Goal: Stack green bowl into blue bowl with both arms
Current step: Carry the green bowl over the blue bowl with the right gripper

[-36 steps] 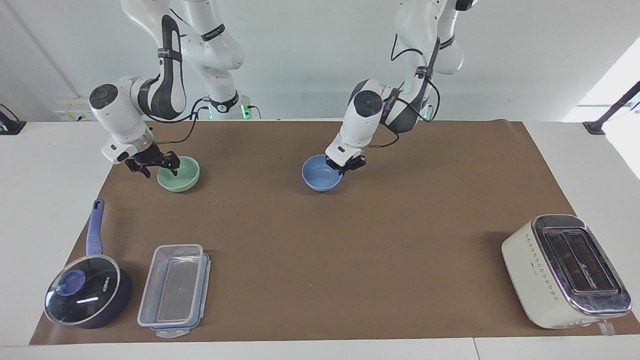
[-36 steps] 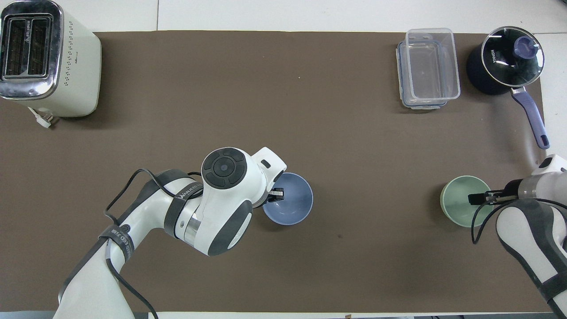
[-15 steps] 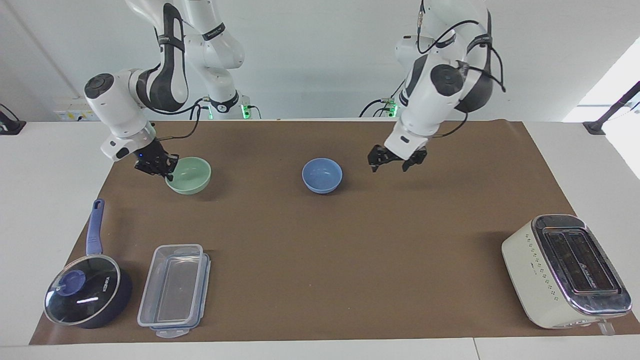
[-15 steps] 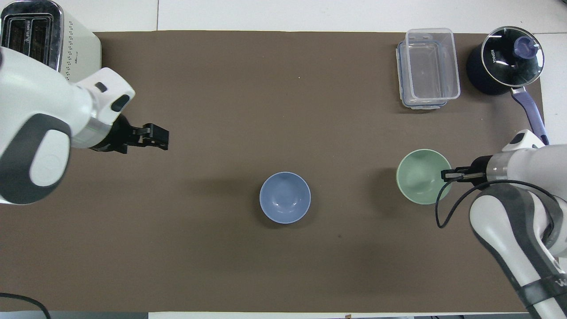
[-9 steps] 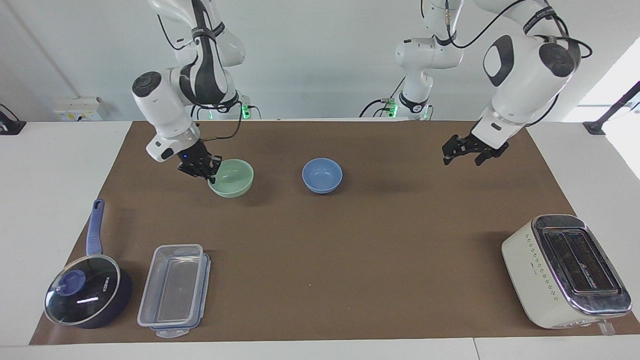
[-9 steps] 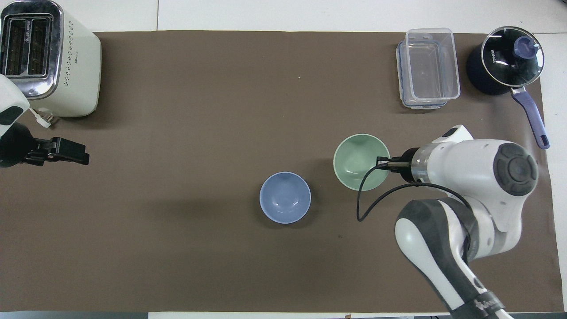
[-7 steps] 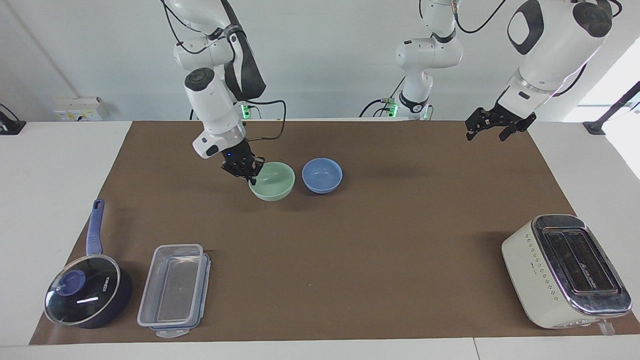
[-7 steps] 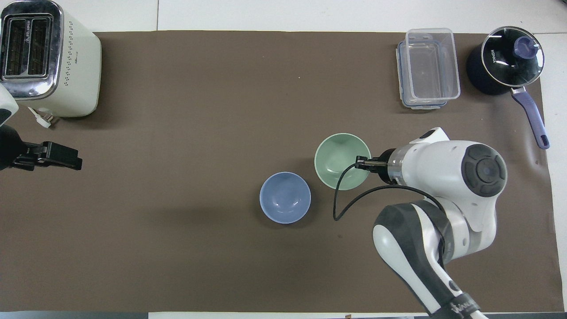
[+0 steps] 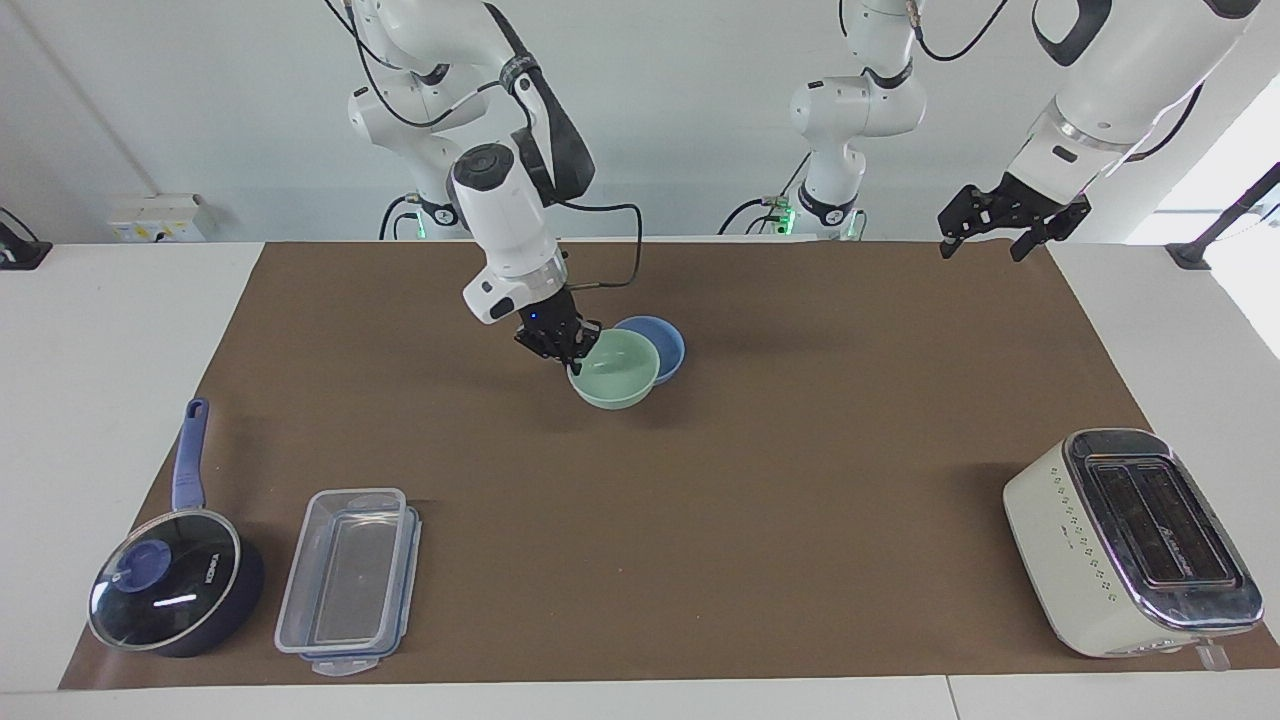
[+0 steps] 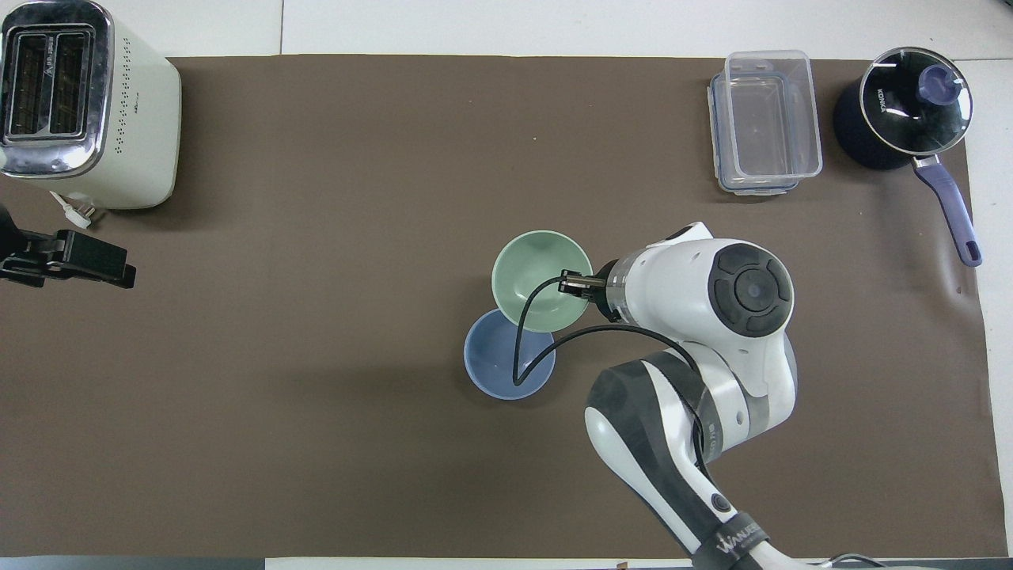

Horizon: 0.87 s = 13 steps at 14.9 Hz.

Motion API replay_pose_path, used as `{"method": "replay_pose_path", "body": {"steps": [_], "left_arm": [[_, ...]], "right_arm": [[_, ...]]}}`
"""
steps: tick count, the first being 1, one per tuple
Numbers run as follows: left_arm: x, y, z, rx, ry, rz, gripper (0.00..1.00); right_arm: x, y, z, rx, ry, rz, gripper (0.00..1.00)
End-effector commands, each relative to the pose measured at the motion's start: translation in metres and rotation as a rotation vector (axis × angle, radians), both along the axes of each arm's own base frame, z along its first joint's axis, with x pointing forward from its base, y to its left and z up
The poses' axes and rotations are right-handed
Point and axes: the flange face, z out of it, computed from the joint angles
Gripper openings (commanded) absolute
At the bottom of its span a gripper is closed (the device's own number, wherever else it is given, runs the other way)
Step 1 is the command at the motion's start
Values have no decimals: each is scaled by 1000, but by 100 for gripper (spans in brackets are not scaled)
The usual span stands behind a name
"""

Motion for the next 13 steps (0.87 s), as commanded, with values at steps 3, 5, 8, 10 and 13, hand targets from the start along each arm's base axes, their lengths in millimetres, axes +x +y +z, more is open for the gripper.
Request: {"method": "replay_pose_path", "body": {"steps": [3, 5, 8, 10, 13], "left_arm": [[0, -25, -2, 32, 14, -44, 100], [-3, -26, 8, 40, 15, -49, 100], [-9, -25, 17, 40, 7, -49, 100], [-8, -22, 16, 38, 3, -44, 100], [-10, -20, 16, 38, 1, -44, 100]], "right_arm": [[-22, 26, 2, -16, 62, 49, 0], [-29, 28, 0, -27, 72, 68, 0], [-39, 25, -7, -36, 85, 82, 0], [-47, 28, -12, -39, 83, 99, 0], [-45, 29, -11, -32, 64, 118, 0]]}}
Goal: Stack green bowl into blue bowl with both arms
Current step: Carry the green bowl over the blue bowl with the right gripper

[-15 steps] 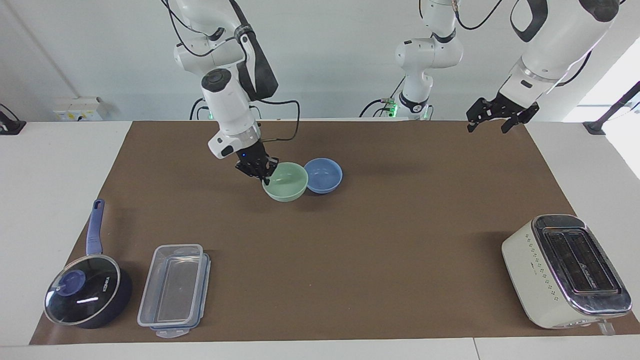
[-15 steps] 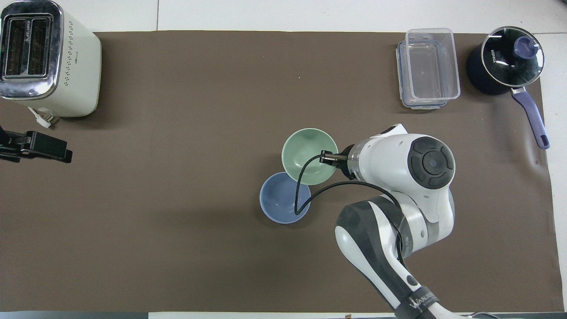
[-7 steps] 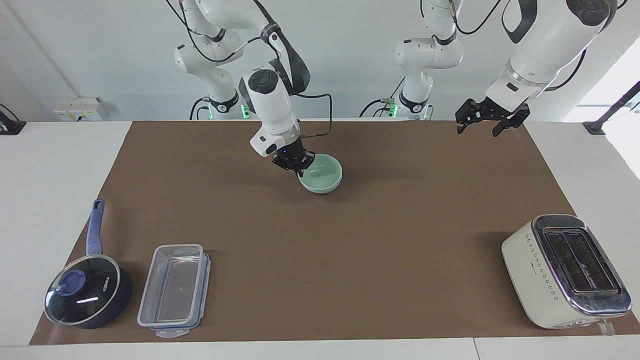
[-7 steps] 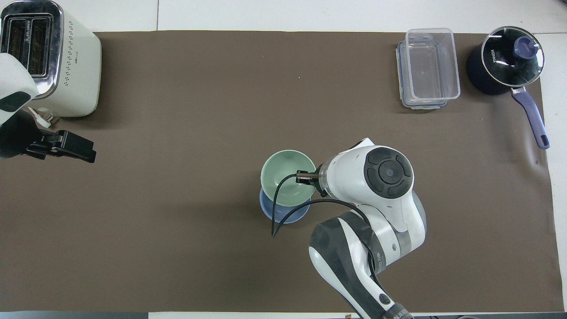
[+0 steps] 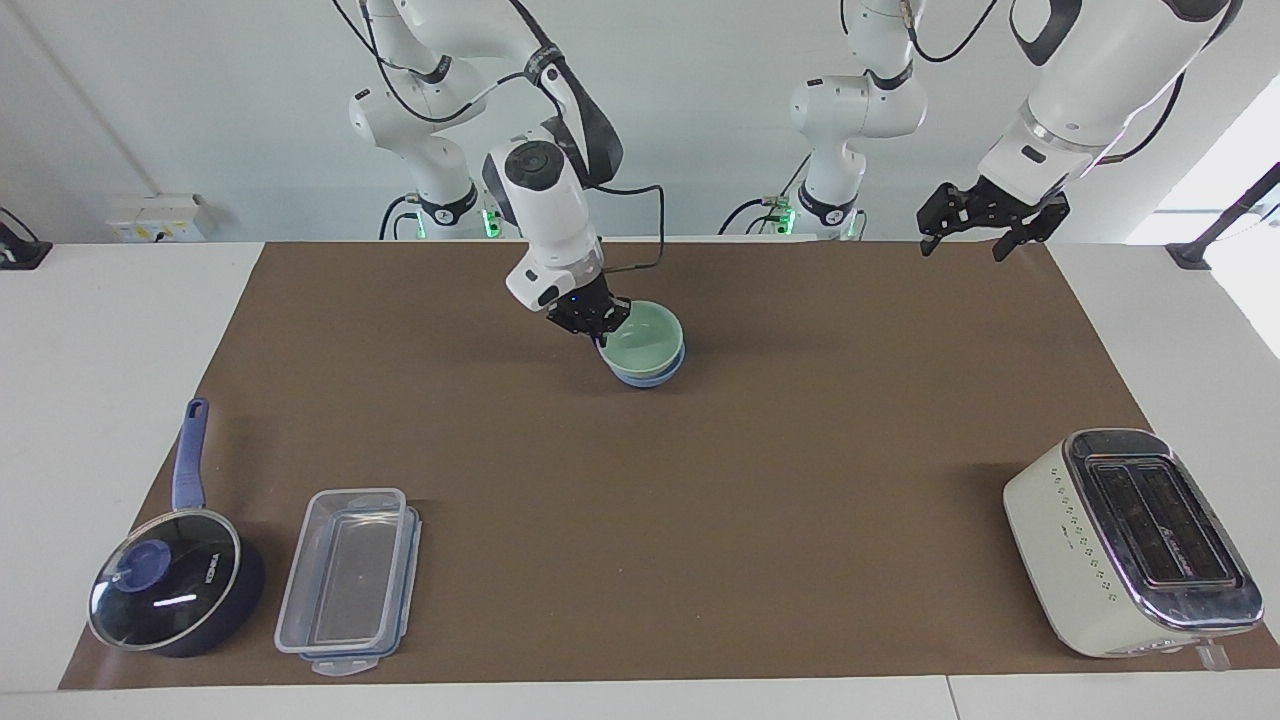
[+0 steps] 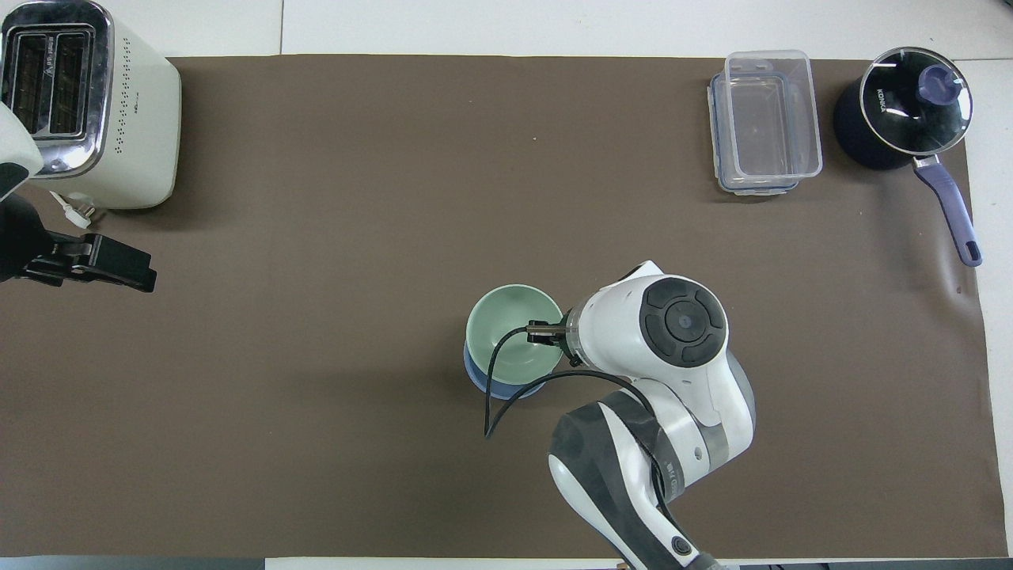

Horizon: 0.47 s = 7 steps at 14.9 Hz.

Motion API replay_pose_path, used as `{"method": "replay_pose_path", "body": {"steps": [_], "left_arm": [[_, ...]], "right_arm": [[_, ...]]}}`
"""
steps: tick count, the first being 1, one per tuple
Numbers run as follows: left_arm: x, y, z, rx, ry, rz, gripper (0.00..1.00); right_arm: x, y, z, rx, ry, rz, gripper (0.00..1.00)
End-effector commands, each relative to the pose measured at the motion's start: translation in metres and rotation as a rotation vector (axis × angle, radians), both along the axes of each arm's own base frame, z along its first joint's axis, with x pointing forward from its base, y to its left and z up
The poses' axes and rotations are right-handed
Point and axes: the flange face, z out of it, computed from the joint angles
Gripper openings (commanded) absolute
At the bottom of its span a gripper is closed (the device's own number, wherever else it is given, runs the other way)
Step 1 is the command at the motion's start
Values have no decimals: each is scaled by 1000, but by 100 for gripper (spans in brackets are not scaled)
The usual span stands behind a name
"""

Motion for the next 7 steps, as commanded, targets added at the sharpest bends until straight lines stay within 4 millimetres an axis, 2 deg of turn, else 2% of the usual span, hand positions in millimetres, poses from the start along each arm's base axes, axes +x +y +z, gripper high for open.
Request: {"method": "replay_pose_path", "body": {"steps": [1, 4, 7], "left_arm": [[-7, 4, 5, 23, -1, 1, 100], [-7, 6, 4, 25, 1, 4, 100], [-7, 7, 4, 24, 1, 9, 100]], "right_arm": [[-8, -4, 3, 7, -20, 26, 0], [-9, -4, -7, -1, -12, 56, 0], [-9, -5, -9, 7, -32, 58, 0]]}}
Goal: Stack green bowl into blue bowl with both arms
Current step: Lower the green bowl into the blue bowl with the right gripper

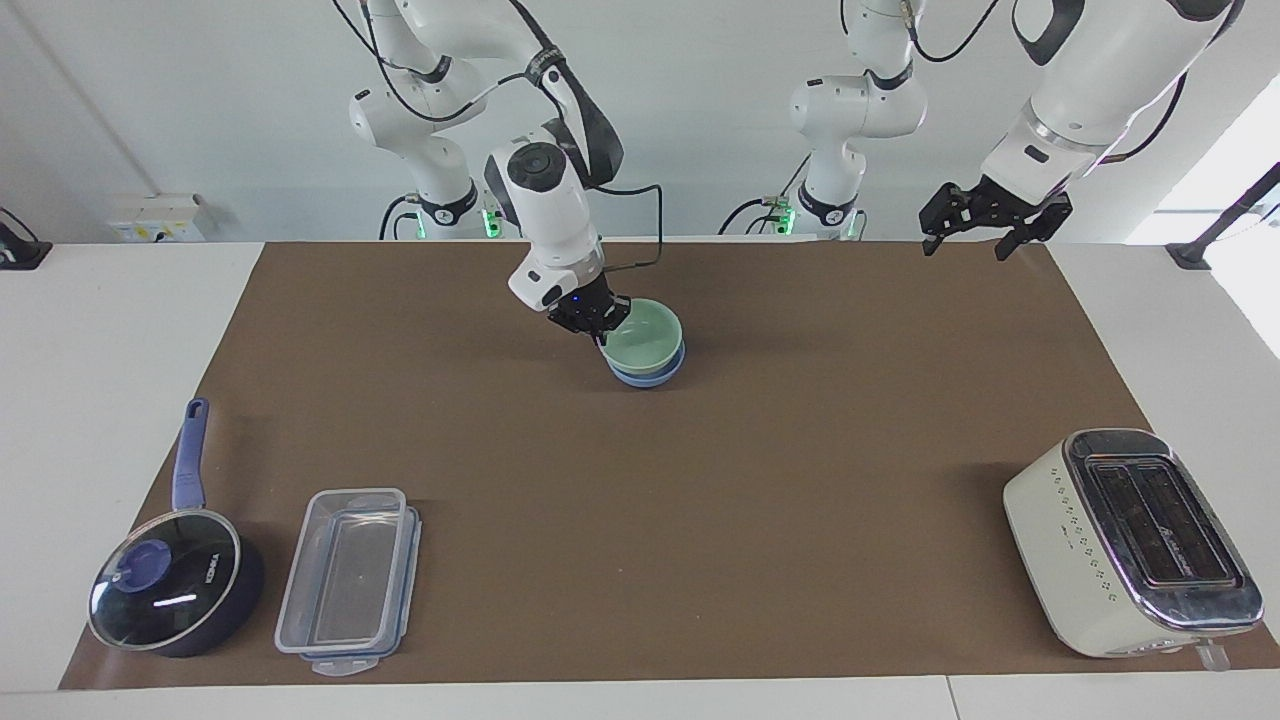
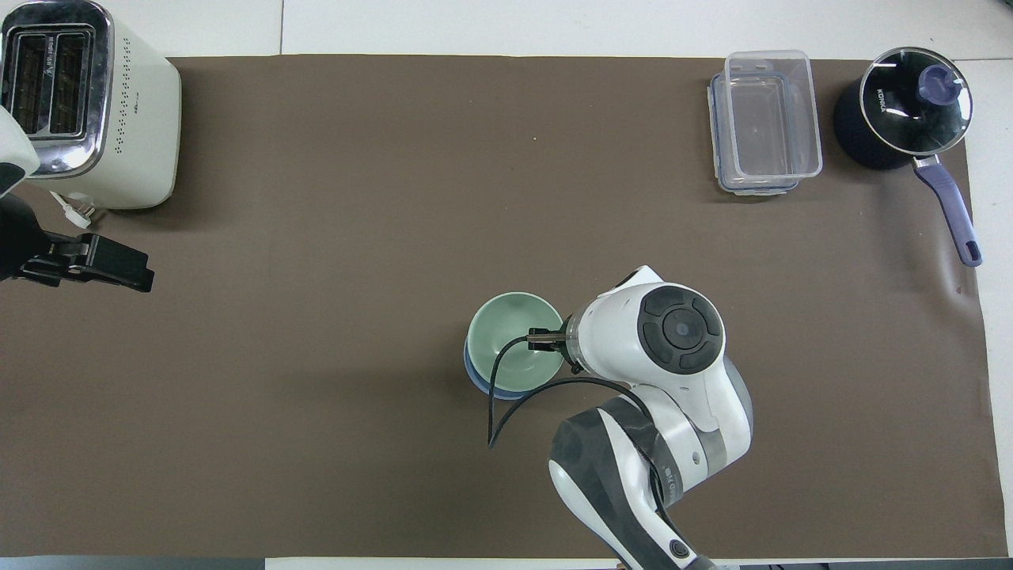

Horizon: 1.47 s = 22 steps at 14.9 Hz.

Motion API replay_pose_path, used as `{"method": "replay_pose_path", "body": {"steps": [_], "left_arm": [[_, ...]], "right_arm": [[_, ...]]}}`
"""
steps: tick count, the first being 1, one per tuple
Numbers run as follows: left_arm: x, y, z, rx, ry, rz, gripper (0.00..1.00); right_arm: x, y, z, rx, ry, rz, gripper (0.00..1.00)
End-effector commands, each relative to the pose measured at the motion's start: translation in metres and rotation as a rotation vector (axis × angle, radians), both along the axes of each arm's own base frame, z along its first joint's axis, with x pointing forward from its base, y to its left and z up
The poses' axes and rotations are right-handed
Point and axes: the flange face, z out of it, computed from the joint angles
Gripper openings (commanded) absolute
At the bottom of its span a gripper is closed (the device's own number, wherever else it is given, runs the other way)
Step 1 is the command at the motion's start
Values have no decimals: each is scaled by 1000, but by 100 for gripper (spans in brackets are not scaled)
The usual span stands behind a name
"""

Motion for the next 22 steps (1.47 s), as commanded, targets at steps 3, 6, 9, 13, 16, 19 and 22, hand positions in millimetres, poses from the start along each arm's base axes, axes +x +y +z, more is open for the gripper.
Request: {"method": "replay_pose_path", "body": {"steps": [3, 6, 9, 13, 16, 19, 22], "left_arm": [[-6, 12, 3, 24, 3, 21, 100], [-6, 21, 3, 23, 5, 36, 100], [-6, 21, 3, 23, 5, 36, 100], [-6, 21, 3, 23, 5, 36, 100], [-6, 20, 3, 23, 5, 34, 100], [-6, 21, 3, 23, 5, 36, 100], [-6, 21, 3, 23, 5, 36, 100]], "right_arm": [[-5, -4, -2, 10, -25, 29, 0], [-8, -7, -8, 13, -38, 51, 0], [-9, -6, -11, 16, -43, 51, 0], [-13, 11, -20, 23, -55, 70, 0], [-14, 12, -19, 24, -57, 72, 0], [-15, 12, -19, 23, -56, 77, 0], [-14, 10, -19, 22, -58, 83, 0]]}}
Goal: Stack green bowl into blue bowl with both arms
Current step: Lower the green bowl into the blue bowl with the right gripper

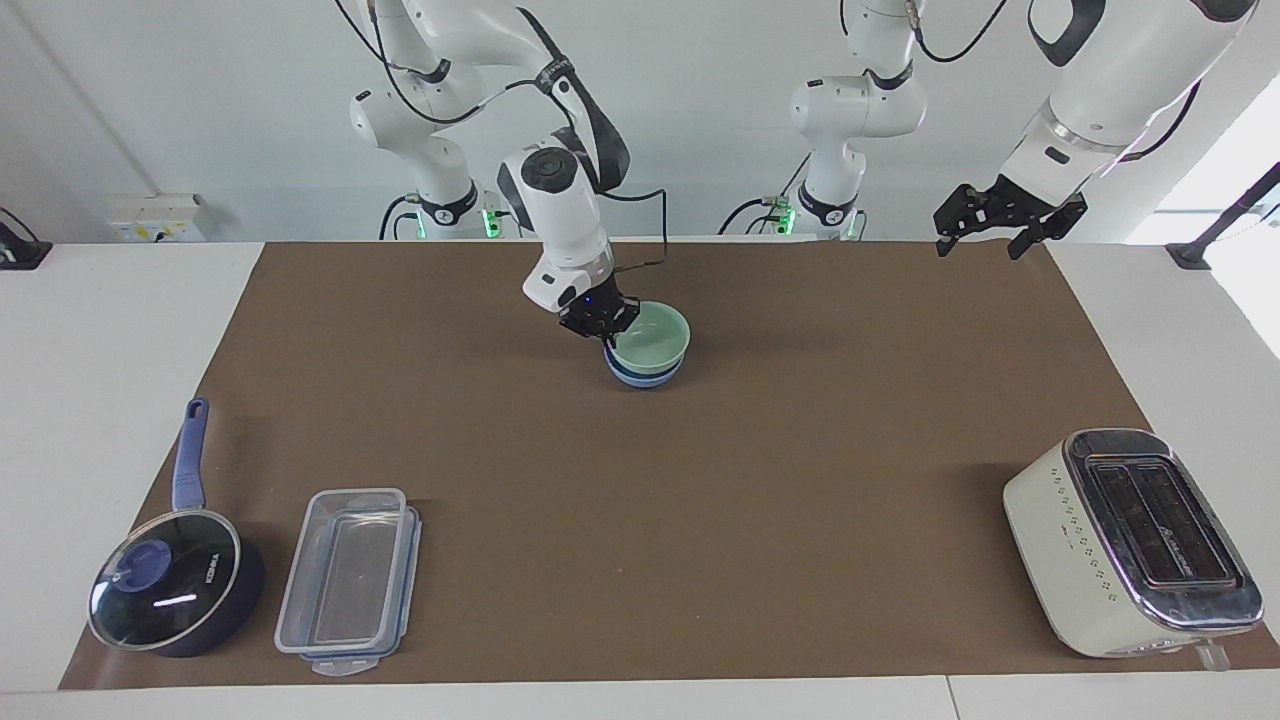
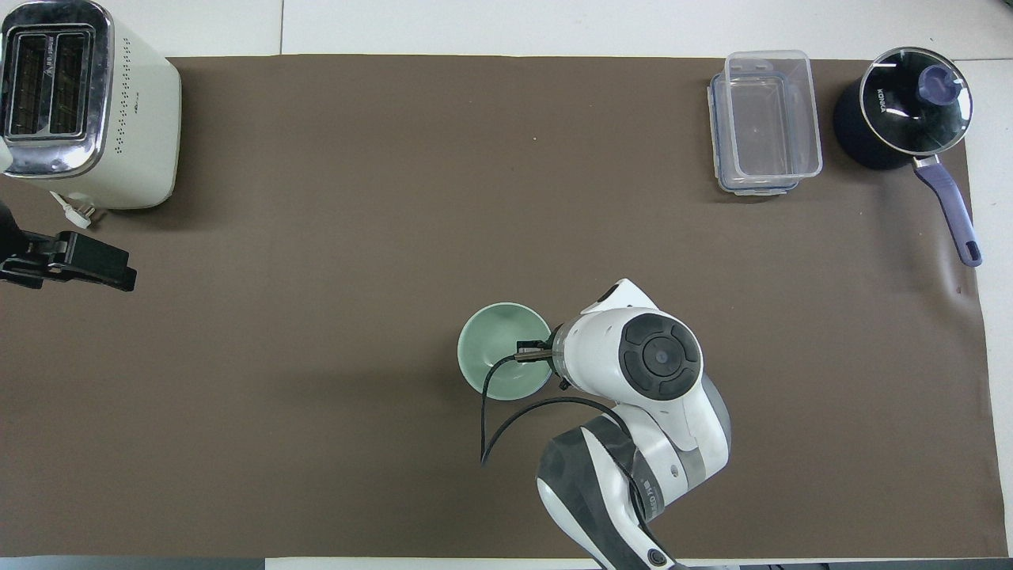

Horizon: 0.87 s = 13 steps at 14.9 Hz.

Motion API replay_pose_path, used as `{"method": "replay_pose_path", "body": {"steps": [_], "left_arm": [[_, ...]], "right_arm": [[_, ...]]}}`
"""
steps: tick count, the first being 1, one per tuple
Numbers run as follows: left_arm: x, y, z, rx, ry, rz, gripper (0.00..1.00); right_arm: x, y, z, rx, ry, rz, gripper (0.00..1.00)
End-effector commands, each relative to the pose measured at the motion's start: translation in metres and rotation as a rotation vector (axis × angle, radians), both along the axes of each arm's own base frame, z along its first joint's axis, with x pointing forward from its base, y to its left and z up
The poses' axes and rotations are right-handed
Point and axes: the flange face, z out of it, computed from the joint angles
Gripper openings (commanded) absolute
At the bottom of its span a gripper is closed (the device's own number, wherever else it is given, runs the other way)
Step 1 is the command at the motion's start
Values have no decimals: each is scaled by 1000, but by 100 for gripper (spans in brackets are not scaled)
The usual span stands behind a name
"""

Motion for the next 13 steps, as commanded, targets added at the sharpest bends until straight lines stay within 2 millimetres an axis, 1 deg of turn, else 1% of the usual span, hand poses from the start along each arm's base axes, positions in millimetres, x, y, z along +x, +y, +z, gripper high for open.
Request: {"method": "replay_pose_path", "body": {"steps": [1, 13], "left_arm": [[-7, 3, 3, 22, 2, 3, 100], [-7, 3, 3, 22, 2, 3, 100]], "right_arm": [[0, -4, 0, 15, -14, 20, 0], [-1, -5, -1, 4, -17, 57, 0]]}}
